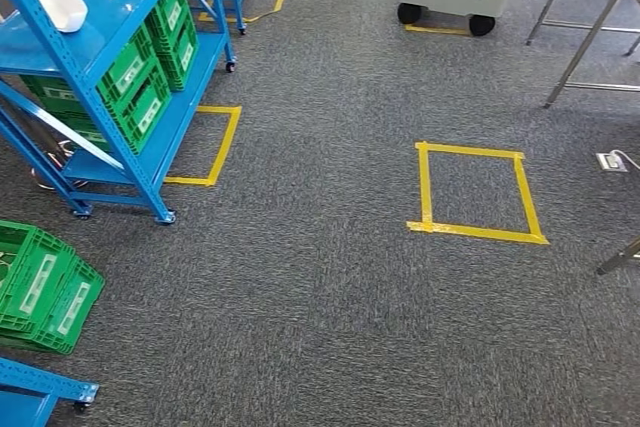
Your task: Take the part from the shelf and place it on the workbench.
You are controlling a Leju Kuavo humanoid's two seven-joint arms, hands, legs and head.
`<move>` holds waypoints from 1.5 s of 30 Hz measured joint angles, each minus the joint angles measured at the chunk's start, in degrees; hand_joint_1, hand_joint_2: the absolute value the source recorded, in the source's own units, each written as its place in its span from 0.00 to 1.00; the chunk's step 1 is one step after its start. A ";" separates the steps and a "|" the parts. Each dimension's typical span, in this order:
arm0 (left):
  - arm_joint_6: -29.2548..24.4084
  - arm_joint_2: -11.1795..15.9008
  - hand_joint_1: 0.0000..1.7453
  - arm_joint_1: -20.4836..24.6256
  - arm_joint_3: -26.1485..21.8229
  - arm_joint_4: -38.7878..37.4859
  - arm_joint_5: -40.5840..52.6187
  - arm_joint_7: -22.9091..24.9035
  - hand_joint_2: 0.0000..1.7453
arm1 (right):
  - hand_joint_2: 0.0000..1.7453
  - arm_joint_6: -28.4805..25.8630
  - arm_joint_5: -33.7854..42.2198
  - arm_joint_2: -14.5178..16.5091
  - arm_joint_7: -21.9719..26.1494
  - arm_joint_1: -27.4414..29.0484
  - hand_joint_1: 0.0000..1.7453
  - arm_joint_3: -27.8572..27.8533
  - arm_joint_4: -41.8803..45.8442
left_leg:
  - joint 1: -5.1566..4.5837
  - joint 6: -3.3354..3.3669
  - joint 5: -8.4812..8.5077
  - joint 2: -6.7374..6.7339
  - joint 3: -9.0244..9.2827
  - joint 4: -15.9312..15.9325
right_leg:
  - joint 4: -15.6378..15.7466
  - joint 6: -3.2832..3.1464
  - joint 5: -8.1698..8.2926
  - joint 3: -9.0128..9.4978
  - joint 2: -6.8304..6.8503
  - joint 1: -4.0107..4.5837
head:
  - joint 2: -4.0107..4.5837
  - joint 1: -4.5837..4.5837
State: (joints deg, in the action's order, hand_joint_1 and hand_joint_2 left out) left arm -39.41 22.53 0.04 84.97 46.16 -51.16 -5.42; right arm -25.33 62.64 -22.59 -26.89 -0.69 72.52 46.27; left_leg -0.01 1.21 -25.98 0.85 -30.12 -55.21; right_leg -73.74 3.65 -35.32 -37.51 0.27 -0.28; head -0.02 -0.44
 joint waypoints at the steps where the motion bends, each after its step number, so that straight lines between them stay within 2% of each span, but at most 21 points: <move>1: 0.05 -0.03 0.00 -0.06 0.10 0.00 -0.05 0.00 0.00 | 0.00 -0.01 -0.01 0.01 -0.01 0.04 0.00 0.04 0.00 | 0.03 -0.05 0.05 0.64 -0.05 -0.02 | -0.21 0.03 0.58 -0.29 -0.06 -0.06 | 0.00 0.01; 4: 0.14 -0.04 0.00 -0.12 0.22 0.00 -0.14 0.00 0.00 | 0.00 0.01 -0.03 0.04 -0.02 -0.06 0.00 0.11 -0.01 | 0.15 -0.65 0.18 2.46 -0.05 -0.20 | 10.22 0.34 5.81 4.62 -1.55 -0.61 | 0.00 0.04; 5: 0.15 0.00 0.00 -0.09 0.23 0.00 -0.15 0.00 0.00 | 0.00 0.02 -0.04 0.10 0.00 -0.16 0.00 0.14 -0.01 | 0.11 -1.01 0.17 3.00 -0.13 -0.32 | 13.63 0.23 6.88 6.28 -2.36 -0.80 | 0.00 0.02; 7: 0.16 0.10 0.00 -0.09 0.25 0.00 -0.17 0.00 0.00 | 0.00 0.07 -0.04 0.22 0.29 -0.33 0.00 0.19 -0.01 | 0.06 -1.75 0.25 3.79 -0.41 -0.37 | 16.22 -0.43 7.15 7.64 -3.24 -0.80 | 0.00 -0.16; 9: 0.16 0.11 0.00 -0.16 0.27 0.00 -0.22 0.00 0.00 | 0.00 0.09 -0.04 0.25 0.65 -0.36 0.00 0.24 -0.02 | 0.33 -2.35 0.42 4.27 -0.67 -0.36 | 16.21 -1.58 7.45 7.77 -2.24 -0.55 | 0.00 -0.35; 11: 0.17 0.07 0.00 -0.15 0.29 0.01 -0.26 0.00 0.00 | 0.00 0.10 -0.04 0.25 0.74 -0.35 0.00 0.29 -0.02 | 0.44 -2.78 -1.14 2.95 -1.86 -2.68 | 16.38 -2.44 7.79 7.73 -1.23 -0.46 | 0.00 -0.48; 14: 0.18 -0.01 0.00 0.05 0.30 0.00 -0.27 0.00 0.00 | 0.00 0.09 -0.04 0.25 0.84 -0.21 0.00 0.34 -0.04 | 0.38 -3.04 -6.78 0.30 -7.05 -13.33 | 16.46 -3.06 7.91 7.25 0.34 -0.12 | 0.00 -0.64; 16: 0.18 -0.06 0.00 -0.03 0.33 0.01 -0.27 0.00 0.00 | 0.00 0.11 -0.03 0.25 0.84 -0.17 0.00 0.37 -0.10 | 0.36 -2.93 -7.69 -0.03 -8.83 -17.27 | 16.46 -3.18 7.89 6.75 1.48 0.14 | 0.00 -0.62; 18: 0.18 -0.05 0.00 -0.12 0.38 0.01 -0.28 0.00 0.00 | 0.00 0.18 -0.02 0.25 0.84 -0.22 0.00 0.37 -0.15 | 0.16 -2.54 -4.98 -0.53 -6.21 -12.85 | 16.45 -3.20 7.85 6.56 2.56 0.25 | 0.00 -0.62; 21: 0.12 0.03 0.00 0.23 0.42 0.01 -0.29 -0.01 0.00 | 0.00 0.31 0.00 0.27 0.84 -0.33 0.00 0.36 -0.19 | -0.56 -1.68 -1.52 -3.76 -0.05 -2.18 | 16.21 -2.76 7.72 7.13 3.99 0.54 | 0.00 -0.73; 22: 0.08 0.07 0.00 0.34 0.43 0.01 -0.29 -0.02 0.00 | 0.00 0.33 0.01 0.28 0.84 -0.37 0.00 0.36 -0.20 | -0.73 -1.43 -1.26 -4.27 0.62 -0.79 | 16.15 -2.48 7.70 7.30 4.51 0.64 | 0.00 -0.79; 24: 0.04 0.10 0.00 0.30 0.48 0.01 -0.33 -0.04 0.00 | 0.00 0.43 0.03 0.30 0.84 -0.54 0.00 0.36 -0.23 | -0.69 -0.91 -0.89 -3.32 0.57 -0.25 | 16.31 -1.86 7.71 7.44 5.55 0.70 | 0.00 -0.87; 26: 0.05 0.11 0.00 0.15 0.56 0.02 -0.37 -0.04 0.00 | 0.00 0.50 0.02 0.32 0.84 -0.71 0.00 0.36 -0.25 | -0.35 -0.42 -0.48 -2.33 0.76 0.19 | 14.90 -1.16 6.64 6.86 4.26 0.57 | -0.01 -0.66; 29: 0.05 0.03 0.00 0.25 0.60 0.02 -0.37 -0.04 0.00 | 0.00 0.49 0.03 0.32 1.12 -0.67 0.00 0.35 -0.32 | -0.04 -0.06 -0.25 -0.75 0.67 0.38 | 4.59 -0.36 1.77 1.94 0.51 0.22 | -0.01 -0.08; 31: 0.05 -0.04 0.00 0.21 0.60 0.02 -0.38 -0.04 0.00 | 0.00 0.49 0.04 0.32 1.20 -0.46 0.00 0.37 -0.38 | -0.04 -0.02 -0.23 0.39 0.57 0.35 | -0.11 -0.16 0.73 -0.65 0.01 0.17 | 0.00 0.03; 32: 0.05 -0.06 0.00 0.17 0.61 0.02 -0.38 -0.04 0.00 | 0.00 0.49 0.05 0.33 1.20 -0.38 0.00 0.40 -0.39 | -0.02 -0.06 -0.22 1.00 0.58 0.31 | 0.87 -0.15 1.89 -0.35 -0.07 0.14 | 0.00 0.04; 34: 0.05 -0.08 0.00 0.15 0.63 0.02 -0.38 -0.04 0.00 | 0.00 0.50 0.04 0.34 1.19 -0.34 0.00 0.46 -0.42 | 0.05 -0.29 -0.21 2.19 0.69 0.16 | 8.46 -0.17 5.88 3.18 -0.98 -0.06 | 0.00 0.05; 36: 0.05 -0.04 0.00 0.19 0.64 0.02 -0.38 -0.04 0.00 | 0.00 0.50 0.04 0.37 1.26 -0.49 0.00 0.46 -0.45 | -0.01 -0.84 -0.27 3.14 0.48 -0.08 | 15.08 -0.53 7.91 6.45 -2.40 -0.17 | 0.00 0.02; 39: 0.05 0.03 0.00 0.11 0.70 0.02 -0.38 -0.04 0.00 | 0.00 0.50 0.04 0.41 1.62 -0.72 0.00 0.45 -0.47 | 0.08 -1.84 -0.04 4.09 0.01 -0.02 | 16.46 -1.74 8.04 7.30 -2.15 0.02 | 0.00 -0.07; 41: 0.05 0.02 0.00 0.05 0.78 0.02 -0.38 -0.04 0.00 | 0.00 0.50 0.03 0.42 1.69 -0.78 0.00 0.48 -0.48 | 0.14 -2.40 -0.89 3.25 -0.62 -1.24 | 16.63 -2.56 8.29 7.33 -1.28 -0.03 | 0.00 -0.17; 45: 0.05 -0.04 0.00 0.30 0.89 0.02 -0.38 -0.04 0.00 | 0.00 0.50 0.04 0.43 1.77 -0.72 0.00 0.48 -0.51 | 0.09 -3.06 -7.67 0.11 -7.47 -14.94 | 16.77 -3.39 8.27 7.07 0.77 -0.04 | 0.00 -0.48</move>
State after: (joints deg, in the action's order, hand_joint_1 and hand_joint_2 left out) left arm -39.36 22.49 0.34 85.87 46.18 -51.54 -5.46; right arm -24.83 62.68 -22.16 -25.12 -1.40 73.00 45.76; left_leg 0.08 -1.85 -33.65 0.96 -37.59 -70.15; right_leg -56.97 0.27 -27.06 -30.44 1.05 -0.32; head -0.02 -0.92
